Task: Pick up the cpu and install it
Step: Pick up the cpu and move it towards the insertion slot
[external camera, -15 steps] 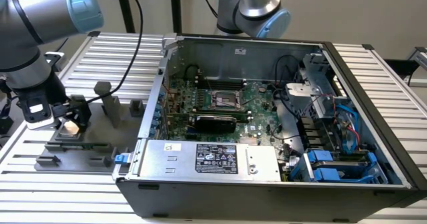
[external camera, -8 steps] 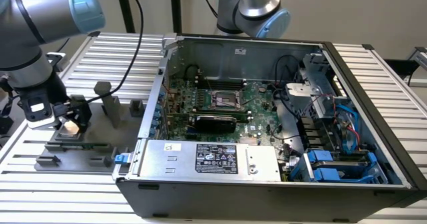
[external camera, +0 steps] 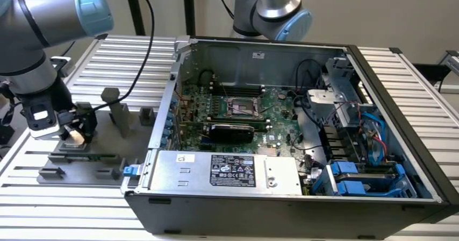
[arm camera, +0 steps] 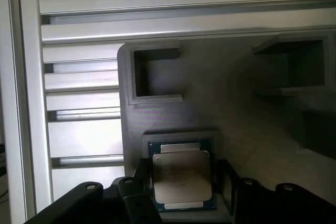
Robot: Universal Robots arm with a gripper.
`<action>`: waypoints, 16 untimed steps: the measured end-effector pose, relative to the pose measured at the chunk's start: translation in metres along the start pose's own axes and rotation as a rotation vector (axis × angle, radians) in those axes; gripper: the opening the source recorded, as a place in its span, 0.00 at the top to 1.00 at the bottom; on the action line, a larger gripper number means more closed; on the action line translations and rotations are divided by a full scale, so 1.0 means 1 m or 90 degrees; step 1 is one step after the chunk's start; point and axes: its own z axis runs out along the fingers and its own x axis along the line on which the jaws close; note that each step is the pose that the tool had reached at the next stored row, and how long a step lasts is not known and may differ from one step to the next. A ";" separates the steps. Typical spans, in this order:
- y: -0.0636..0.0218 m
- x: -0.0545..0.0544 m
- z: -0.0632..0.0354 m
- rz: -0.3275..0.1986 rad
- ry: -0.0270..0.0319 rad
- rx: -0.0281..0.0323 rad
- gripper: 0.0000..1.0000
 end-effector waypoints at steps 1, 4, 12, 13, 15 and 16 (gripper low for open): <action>0.0001 0.000 0.0001 0.000 0.0001 0.0003 0.38; 0.0002 0.000 0.0003 0.000 0.0004 0.0013 0.38; 0.0003 0.000 0.0005 0.000 0.0023 0.0032 0.45; 0.0003 0.000 0.0005 0.000 0.0028 0.0035 0.45; 0.0003 0.000 0.0005 0.000 0.0037 0.0038 0.45; 0.0004 0.000 0.0004 0.000 0.0040 0.0038 0.45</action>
